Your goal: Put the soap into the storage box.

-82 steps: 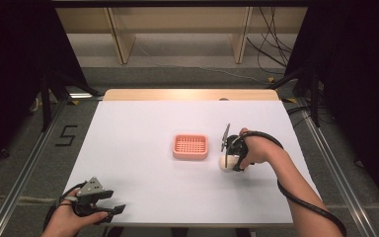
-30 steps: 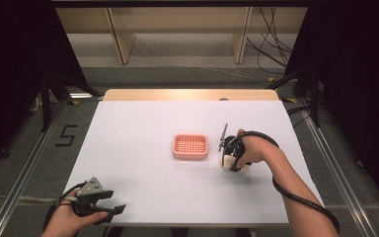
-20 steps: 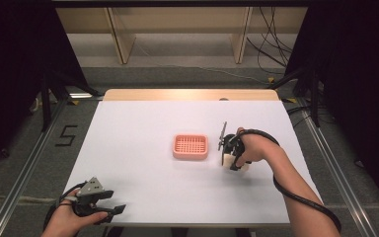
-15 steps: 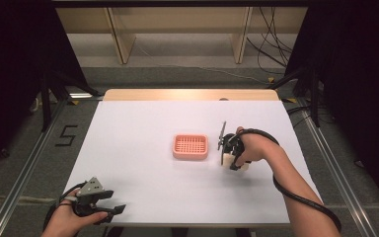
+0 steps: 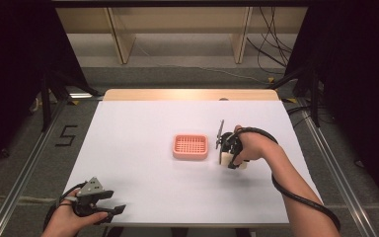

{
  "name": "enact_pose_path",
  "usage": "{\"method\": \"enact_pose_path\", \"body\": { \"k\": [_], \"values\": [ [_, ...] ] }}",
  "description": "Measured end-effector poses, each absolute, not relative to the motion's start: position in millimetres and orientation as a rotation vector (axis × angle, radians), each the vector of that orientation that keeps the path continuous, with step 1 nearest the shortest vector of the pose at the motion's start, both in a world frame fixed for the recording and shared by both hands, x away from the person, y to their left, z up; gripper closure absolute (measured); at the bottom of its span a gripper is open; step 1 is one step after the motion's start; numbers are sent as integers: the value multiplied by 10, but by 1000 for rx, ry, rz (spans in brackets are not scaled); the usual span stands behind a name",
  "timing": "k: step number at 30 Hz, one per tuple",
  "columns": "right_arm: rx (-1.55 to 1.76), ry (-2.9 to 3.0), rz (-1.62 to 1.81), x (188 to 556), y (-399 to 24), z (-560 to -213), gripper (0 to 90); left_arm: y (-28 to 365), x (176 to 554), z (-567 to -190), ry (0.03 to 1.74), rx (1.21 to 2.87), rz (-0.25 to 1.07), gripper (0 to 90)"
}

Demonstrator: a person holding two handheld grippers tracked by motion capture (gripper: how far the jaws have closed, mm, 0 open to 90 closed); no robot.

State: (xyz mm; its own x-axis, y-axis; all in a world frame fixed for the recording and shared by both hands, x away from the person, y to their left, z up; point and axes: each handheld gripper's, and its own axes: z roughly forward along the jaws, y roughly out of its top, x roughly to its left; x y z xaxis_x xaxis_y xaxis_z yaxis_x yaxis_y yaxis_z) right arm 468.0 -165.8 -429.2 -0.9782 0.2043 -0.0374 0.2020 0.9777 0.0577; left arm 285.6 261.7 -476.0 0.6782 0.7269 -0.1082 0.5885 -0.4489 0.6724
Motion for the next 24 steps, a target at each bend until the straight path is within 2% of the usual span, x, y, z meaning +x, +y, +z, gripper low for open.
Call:
{"method": "enact_pose_path", "body": {
  "k": [6, 9, 11, 13, 24],
  "values": [
    [373, 3083, 65, 4662, -1615, -4251, 507, 2616, 2858, -4761, 1007, 2189, 257, 292],
    [280, 3081, 83, 4696, -1598, -4258, 507, 2617, 2855, -4756, 1000, 2184, 246, 292],
    [388, 3078, 38, 4658, -1576, -4242, 506, 2617, 2858, -4759, 999, 2184, 248, 292],
    [265, 3072, 80, 4705, -1565, -4261, 506, 2616, 2859, -4759, 1004, 2191, 257, 292],
    [241, 3074, 88, 4731, -1464, -4245, 506, 2618, 2855, -4753, 998, 2181, 244, 292]
  ]
}}
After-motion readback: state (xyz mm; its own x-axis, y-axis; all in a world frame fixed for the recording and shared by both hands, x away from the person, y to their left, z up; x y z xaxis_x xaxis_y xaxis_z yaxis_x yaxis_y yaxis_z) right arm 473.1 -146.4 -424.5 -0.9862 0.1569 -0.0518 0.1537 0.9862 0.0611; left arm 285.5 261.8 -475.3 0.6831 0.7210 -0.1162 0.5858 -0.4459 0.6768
